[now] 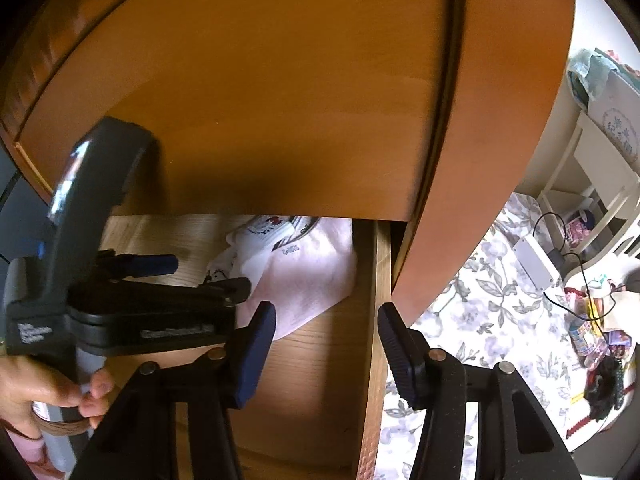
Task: Take underwear out of drawer
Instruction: 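Grasp the white sock with the left tool while the right tool reaches the pink sock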
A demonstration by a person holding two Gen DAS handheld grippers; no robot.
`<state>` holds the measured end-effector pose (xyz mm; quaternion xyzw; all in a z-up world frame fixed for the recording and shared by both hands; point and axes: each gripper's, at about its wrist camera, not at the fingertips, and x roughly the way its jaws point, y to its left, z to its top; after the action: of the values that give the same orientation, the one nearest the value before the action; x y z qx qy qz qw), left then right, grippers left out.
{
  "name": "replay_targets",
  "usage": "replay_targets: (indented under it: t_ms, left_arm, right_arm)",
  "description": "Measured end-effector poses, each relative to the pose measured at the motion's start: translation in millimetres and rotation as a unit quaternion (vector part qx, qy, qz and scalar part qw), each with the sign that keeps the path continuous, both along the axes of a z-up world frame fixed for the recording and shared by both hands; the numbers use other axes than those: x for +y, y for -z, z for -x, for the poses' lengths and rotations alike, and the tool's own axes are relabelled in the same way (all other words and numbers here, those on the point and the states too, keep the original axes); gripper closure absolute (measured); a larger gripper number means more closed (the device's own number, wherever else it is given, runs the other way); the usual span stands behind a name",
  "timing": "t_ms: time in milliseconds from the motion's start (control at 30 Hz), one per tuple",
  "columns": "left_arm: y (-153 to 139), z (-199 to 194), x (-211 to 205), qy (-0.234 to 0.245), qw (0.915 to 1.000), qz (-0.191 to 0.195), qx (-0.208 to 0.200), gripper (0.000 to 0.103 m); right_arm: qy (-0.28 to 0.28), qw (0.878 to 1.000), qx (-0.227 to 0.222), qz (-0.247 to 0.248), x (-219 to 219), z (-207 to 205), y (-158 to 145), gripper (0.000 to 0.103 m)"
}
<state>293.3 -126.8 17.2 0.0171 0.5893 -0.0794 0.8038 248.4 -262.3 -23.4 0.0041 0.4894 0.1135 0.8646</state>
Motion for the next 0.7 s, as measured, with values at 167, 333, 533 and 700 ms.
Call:
replay_targets:
  t_ms: [167,333,533,700]
  left_arm:
    - [2.7,-0.6,-25.1,0.037,0.9978,-0.053,-0.015,0.023]
    - [3.1,-0.1,-40.2,0.068,0.9952,-0.067,-0.019,0.042]
    - [2.8,-0.3,-42.0,0.081,0.9936,-0.076,-0.021,0.081]
    - [2.4,-3.6,-38.7,0.084,0.9951,-0.049,-0.016,0.095]
  right_arm:
    - [0.003,1.0,-0.004,-0.003,-1.0,2.8,-4.7,0.046]
    - [-0.001,1.0,-0.006,-0.01,-0.3,6.4,-6.5,0.046]
    - [0.002,1.0,-0.01,-0.015,-2.9,9.0,-10.7,0.047]
    - [0.002,1.0,-0.007,-0.014,-5.0,10.1,-11.2,0.047]
